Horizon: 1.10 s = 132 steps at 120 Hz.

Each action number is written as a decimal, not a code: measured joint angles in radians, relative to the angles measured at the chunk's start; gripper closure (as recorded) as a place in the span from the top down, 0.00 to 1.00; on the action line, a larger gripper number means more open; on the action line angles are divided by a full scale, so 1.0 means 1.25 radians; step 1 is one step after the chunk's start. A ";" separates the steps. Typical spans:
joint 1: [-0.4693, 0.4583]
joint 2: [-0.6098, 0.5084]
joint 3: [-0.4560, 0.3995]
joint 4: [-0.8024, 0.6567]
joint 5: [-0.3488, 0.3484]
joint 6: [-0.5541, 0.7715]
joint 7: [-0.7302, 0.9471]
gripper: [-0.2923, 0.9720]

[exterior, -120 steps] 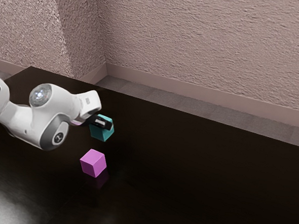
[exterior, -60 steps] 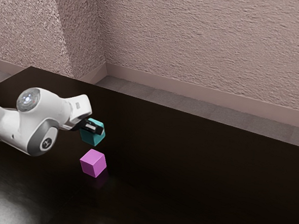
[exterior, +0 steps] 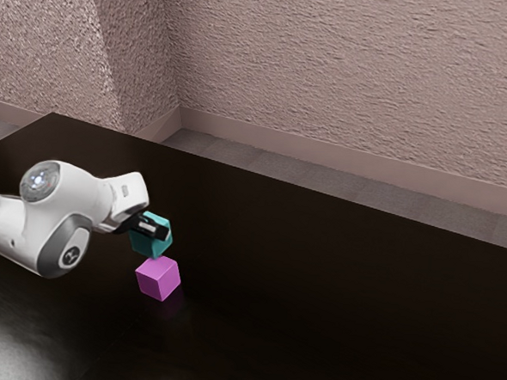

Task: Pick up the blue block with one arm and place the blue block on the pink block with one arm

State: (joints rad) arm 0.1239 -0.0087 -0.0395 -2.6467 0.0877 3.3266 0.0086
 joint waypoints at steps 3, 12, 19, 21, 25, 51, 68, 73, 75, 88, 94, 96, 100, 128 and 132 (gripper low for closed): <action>0.000 -0.002 0.000 -0.004 0.000 0.002 0.000 0.54; 0.001 -0.004 0.000 -0.011 0.000 0.008 0.000 0.54; 0.002 -0.002 0.000 -0.013 0.001 0.011 0.000 0.54; 0.002 -0.002 0.000 -0.013 0.001 0.012 0.000 0.54; 0.002 -0.001 0.000 -0.013 0.001 0.014 0.000 0.54; 0.006 -0.002 0.000 -0.036 0.004 0.032 0.000 0.54; 0.010 -0.004 0.000 -0.046 0.005 0.039 0.000 0.54; 0.012 -0.004 0.000 -0.049 0.007 0.041 0.000 0.54; 0.013 -0.005 0.000 -0.050 0.008 0.041 0.000 0.54; 0.020 -0.008 0.000 -0.052 0.011 0.044 0.000 0.54; 0.023 -0.010 0.000 -0.052 0.013 0.045 0.000 0.54; 0.025 -0.010 0.000 -0.053 0.013 0.045 0.000 0.54; 0.027 -0.011 0.000 -0.055 0.013 0.047 0.000 0.54; 0.036 -0.012 -0.001 -0.069 0.015 0.065 -0.001 0.54; 0.036 -0.013 -0.002 -0.069 0.015 0.067 -0.001 0.54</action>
State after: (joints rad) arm 0.1690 -0.0247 -0.0418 -2.7334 0.1063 3.4100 0.0079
